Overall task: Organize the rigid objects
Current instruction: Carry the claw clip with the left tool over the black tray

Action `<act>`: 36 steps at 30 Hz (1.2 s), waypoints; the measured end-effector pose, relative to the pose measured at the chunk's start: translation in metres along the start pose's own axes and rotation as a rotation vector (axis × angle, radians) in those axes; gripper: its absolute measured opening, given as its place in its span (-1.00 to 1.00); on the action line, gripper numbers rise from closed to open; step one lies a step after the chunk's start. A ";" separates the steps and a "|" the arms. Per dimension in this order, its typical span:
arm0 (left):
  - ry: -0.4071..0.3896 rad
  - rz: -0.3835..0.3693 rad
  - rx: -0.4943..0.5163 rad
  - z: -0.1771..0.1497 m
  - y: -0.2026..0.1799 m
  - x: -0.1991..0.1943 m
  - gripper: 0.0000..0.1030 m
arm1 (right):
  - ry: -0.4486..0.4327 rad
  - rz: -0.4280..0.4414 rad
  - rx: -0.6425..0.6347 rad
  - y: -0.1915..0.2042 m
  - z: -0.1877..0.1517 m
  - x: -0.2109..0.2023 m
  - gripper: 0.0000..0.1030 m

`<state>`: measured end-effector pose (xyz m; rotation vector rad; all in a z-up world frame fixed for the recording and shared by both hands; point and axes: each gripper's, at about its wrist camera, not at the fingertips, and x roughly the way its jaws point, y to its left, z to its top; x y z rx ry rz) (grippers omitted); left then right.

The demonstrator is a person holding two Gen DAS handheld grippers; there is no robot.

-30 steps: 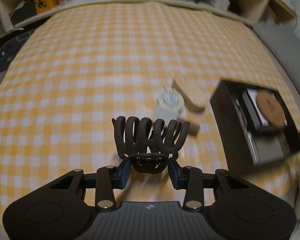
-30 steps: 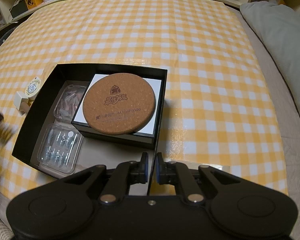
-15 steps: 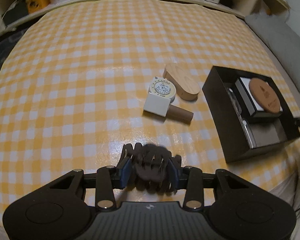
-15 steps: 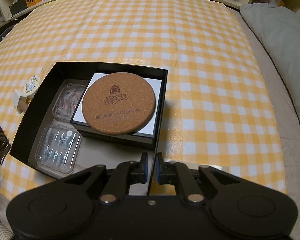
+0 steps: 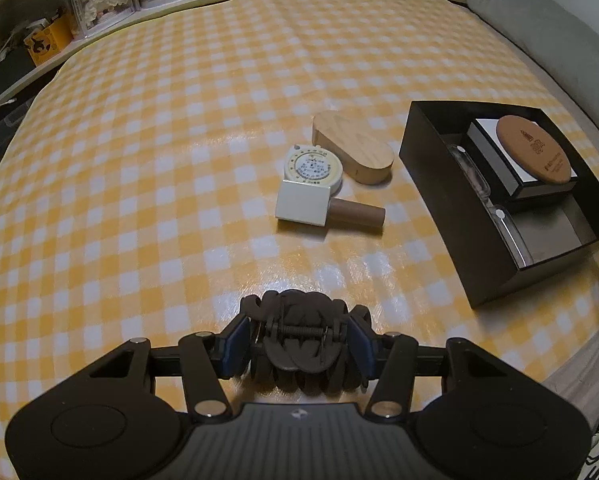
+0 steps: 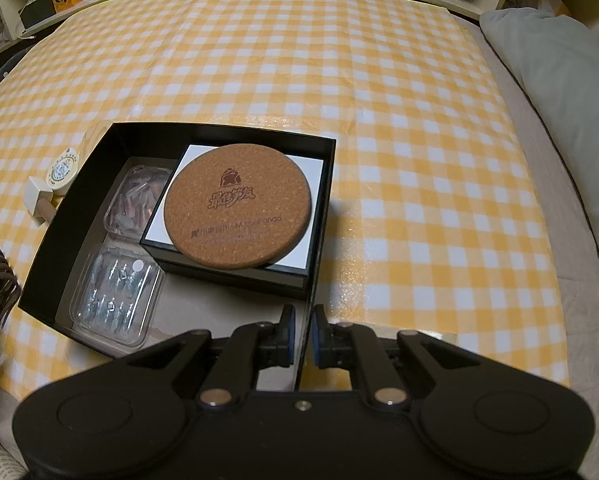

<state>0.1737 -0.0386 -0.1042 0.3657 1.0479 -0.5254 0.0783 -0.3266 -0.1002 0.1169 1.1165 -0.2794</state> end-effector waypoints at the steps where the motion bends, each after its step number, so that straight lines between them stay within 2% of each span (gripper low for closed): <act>1: -0.004 -0.006 0.003 0.000 0.000 0.000 -0.10 | 0.000 0.000 0.000 0.000 0.000 0.000 -0.83; 2: -0.011 -0.002 0.002 0.001 0.000 -0.001 -0.16 | 0.000 0.000 0.000 0.000 0.000 0.000 -0.83; 7: -0.025 -0.022 0.019 0.001 0.000 -0.007 -0.17 | 0.000 -0.001 0.000 0.000 0.000 0.000 -0.83; 12: -0.118 -0.062 -0.030 0.007 -0.001 -0.028 -0.17 | 0.000 -0.001 0.000 0.001 0.000 0.000 -0.83; 14: -0.153 -0.110 -0.095 0.009 0.000 -0.037 -0.17 | 0.000 -0.001 0.000 0.000 0.000 0.000 -0.83; 19: -0.214 -0.303 -0.289 0.017 -0.007 -0.050 -0.17 | 0.005 0.001 0.005 0.000 0.000 0.000 -0.84; 24: -0.240 -0.411 -0.337 0.033 -0.044 -0.051 -0.17 | 0.005 0.023 0.038 -0.005 0.002 -0.003 -0.85; 27: -0.230 -0.417 -0.326 0.041 -0.071 -0.040 -0.17 | -0.005 0.049 0.079 -0.012 0.004 -0.008 -0.85; 30: -0.268 -0.356 -0.273 0.046 -0.092 -0.037 -0.18 | -0.021 0.072 0.124 -0.019 0.006 -0.012 -0.88; 33: -0.251 -0.397 -0.310 0.051 -0.099 -0.029 -0.18 | -0.037 0.087 0.164 -0.025 0.009 -0.015 -0.90; 36: -0.252 -0.398 -0.298 0.051 -0.112 -0.021 -0.18 | -0.028 0.086 0.176 -0.026 0.011 -0.013 -0.93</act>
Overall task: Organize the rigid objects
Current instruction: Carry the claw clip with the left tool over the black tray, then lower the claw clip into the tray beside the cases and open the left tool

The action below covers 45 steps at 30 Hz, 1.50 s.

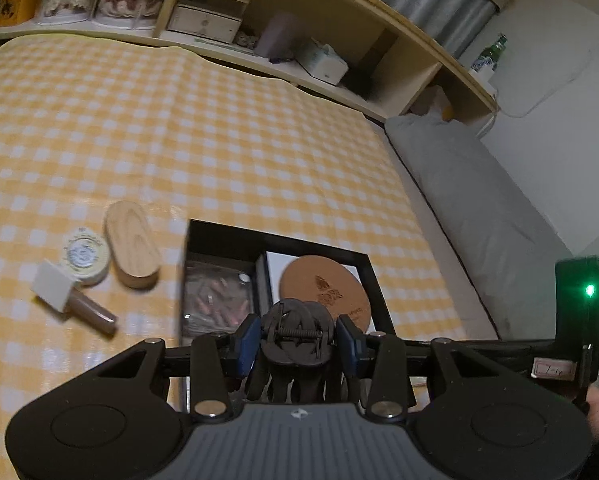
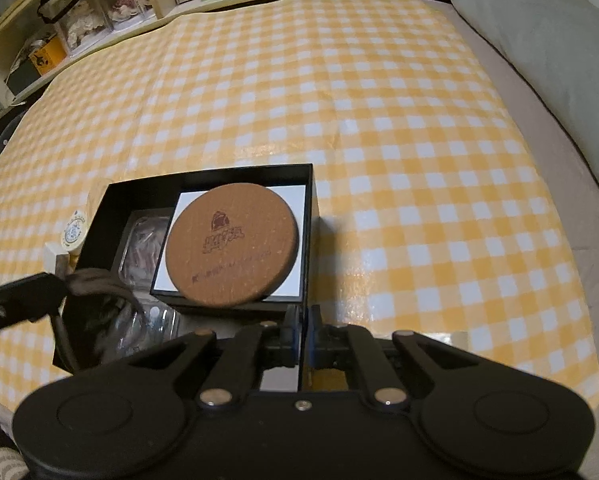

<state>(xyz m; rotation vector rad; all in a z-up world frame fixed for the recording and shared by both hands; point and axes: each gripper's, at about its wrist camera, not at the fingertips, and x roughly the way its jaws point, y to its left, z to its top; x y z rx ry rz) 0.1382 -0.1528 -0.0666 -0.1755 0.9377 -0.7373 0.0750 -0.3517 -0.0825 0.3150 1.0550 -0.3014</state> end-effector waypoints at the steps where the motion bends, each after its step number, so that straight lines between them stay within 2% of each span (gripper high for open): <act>1: 0.003 0.000 -0.001 -0.002 -0.002 0.005 -0.18 | 0.002 0.000 0.004 0.000 0.000 0.000 -0.93; 5: -0.014 -0.007 -0.049 -0.008 -0.006 0.019 -0.18 | 0.002 0.004 0.011 0.000 0.000 -0.001 -0.93; 8: -0.058 0.005 -0.048 -0.012 -0.014 0.021 -0.18 | 0.004 0.009 0.023 -0.003 0.000 -0.002 -0.93; 17: -0.085 0.002 -0.062 -0.027 -0.026 0.025 -0.19 | 0.006 0.016 0.045 -0.005 0.000 -0.003 -0.93; 30: -0.002 0.051 -0.057 -0.039 -0.035 0.024 -0.20 | 0.006 0.016 0.046 -0.005 0.000 -0.004 -0.93; 33: 0.008 0.042 -0.066 -0.040 -0.033 0.028 -0.20 | 0.006 0.016 0.046 -0.005 0.000 -0.004 -0.93; 36: 0.055 -0.006 -0.096 -0.041 -0.029 0.035 -0.13 | 0.006 0.018 0.048 -0.005 0.000 -0.004 -0.93; 38: 0.064 -0.002 -0.091 -0.042 -0.029 0.036 -0.05 | 0.005 0.018 0.047 -0.005 0.000 -0.004 -0.93; 45: 0.089 -0.003 -0.050 -0.041 -0.034 0.037 -0.05 | 0.006 0.015 0.045 -0.005 0.000 -0.004 -0.93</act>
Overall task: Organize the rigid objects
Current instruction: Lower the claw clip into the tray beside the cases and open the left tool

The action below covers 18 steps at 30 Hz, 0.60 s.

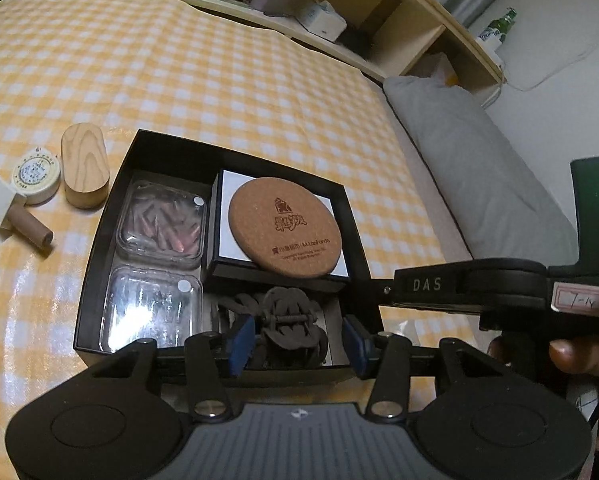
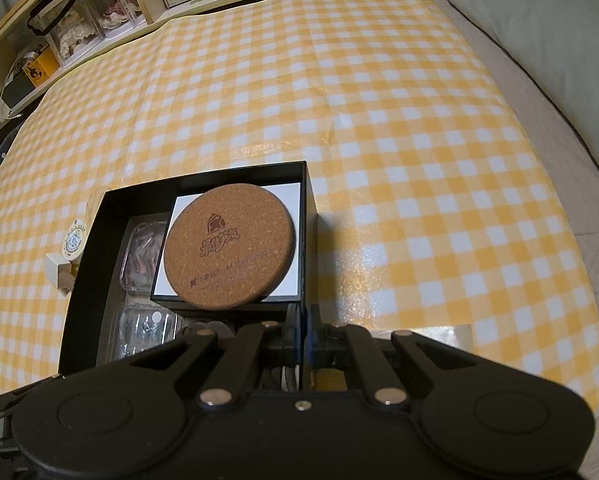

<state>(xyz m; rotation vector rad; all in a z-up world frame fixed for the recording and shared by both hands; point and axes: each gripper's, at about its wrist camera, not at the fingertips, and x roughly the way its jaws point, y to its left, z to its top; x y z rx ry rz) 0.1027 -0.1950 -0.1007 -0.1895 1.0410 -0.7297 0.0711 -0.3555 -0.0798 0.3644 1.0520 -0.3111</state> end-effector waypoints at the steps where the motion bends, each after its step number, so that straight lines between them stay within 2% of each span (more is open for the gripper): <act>1: 0.005 0.001 0.004 0.000 0.000 0.000 -0.05 | 0.000 0.000 0.000 0.000 0.000 0.000 -0.93; 9: 0.025 -0.010 0.041 0.001 0.004 0.010 -0.08 | -0.001 -0.005 -0.004 0.001 0.000 0.000 -0.93; 10: 0.023 -0.017 0.054 0.002 0.005 0.012 -0.13 | -0.001 -0.007 -0.005 0.001 -0.001 0.000 -0.93; 11: 0.023 -0.027 0.070 0.002 0.006 0.015 -0.33 | -0.001 -0.009 -0.007 0.002 -0.001 0.000 -0.93; 13: 0.033 -0.036 0.084 0.001 0.007 0.020 -0.48 | -0.002 -0.011 -0.011 0.003 -0.001 0.000 -0.93; 18: 0.017 -0.092 0.109 -0.001 0.011 0.026 -0.50 | -0.002 -0.012 -0.012 0.003 -0.001 0.001 -0.93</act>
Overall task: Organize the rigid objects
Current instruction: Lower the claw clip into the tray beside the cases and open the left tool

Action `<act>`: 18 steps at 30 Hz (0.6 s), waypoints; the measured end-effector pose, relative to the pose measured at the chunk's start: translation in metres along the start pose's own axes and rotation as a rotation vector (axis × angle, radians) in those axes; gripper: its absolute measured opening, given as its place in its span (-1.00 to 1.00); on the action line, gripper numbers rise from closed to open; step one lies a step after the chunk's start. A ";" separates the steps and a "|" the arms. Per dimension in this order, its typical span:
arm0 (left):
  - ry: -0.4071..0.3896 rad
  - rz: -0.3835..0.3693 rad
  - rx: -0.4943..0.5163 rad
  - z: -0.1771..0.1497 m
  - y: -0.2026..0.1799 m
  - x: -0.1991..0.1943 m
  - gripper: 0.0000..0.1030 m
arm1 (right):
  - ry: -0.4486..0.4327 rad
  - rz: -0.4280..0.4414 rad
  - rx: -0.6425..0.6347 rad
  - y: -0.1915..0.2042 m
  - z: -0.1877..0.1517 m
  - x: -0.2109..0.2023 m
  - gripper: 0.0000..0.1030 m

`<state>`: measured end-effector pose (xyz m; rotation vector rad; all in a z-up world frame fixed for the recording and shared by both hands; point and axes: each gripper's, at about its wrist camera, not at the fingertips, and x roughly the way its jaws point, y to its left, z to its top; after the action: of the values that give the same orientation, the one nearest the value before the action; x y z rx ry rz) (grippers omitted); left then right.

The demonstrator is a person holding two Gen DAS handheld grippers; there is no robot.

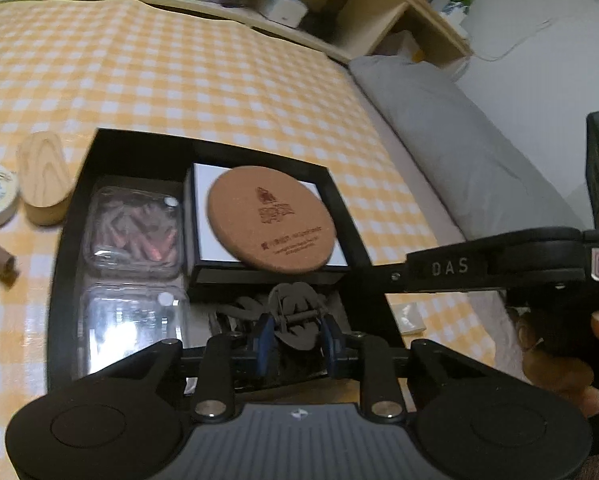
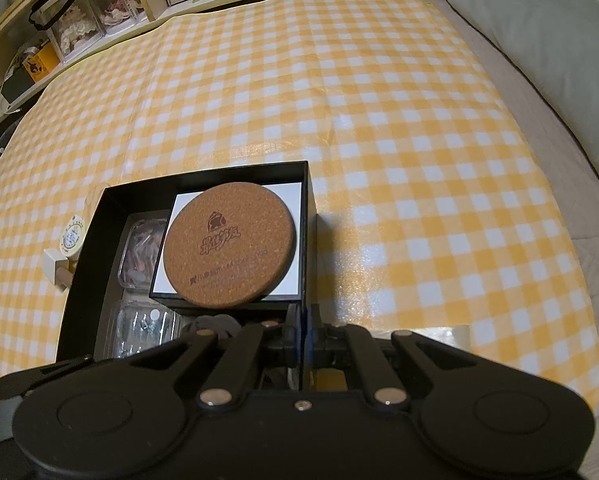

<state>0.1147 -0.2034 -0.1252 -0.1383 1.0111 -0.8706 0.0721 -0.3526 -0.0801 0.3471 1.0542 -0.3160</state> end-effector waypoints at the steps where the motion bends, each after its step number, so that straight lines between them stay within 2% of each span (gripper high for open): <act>1: -0.003 -0.005 0.003 0.000 0.000 0.001 -0.50 | 0.000 -0.001 -0.001 0.000 0.000 0.000 -0.93; 7: 0.005 -0.003 0.044 -0.001 -0.007 0.002 -0.49 | 0.000 -0.001 -0.003 0.000 0.000 0.001 -0.93; 9: 0.009 0.003 0.048 -0.001 -0.008 0.001 -0.40 | 0.000 -0.001 -0.003 0.000 0.000 0.001 -0.93; 11: 0.008 0.020 0.060 0.000 -0.010 -0.002 -0.15 | 0.001 -0.001 -0.003 0.000 0.000 0.001 -0.93; 15: 0.006 0.051 0.093 0.003 -0.015 -0.009 0.11 | 0.000 -0.003 -0.005 0.001 0.000 0.001 -0.93; 18: 0.001 0.079 0.118 0.004 -0.019 -0.016 0.42 | 0.000 -0.001 -0.003 0.000 0.000 0.000 -0.93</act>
<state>0.1037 -0.2065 -0.1030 0.0018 0.9579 -0.8560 0.0723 -0.3521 -0.0806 0.3433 1.0553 -0.3154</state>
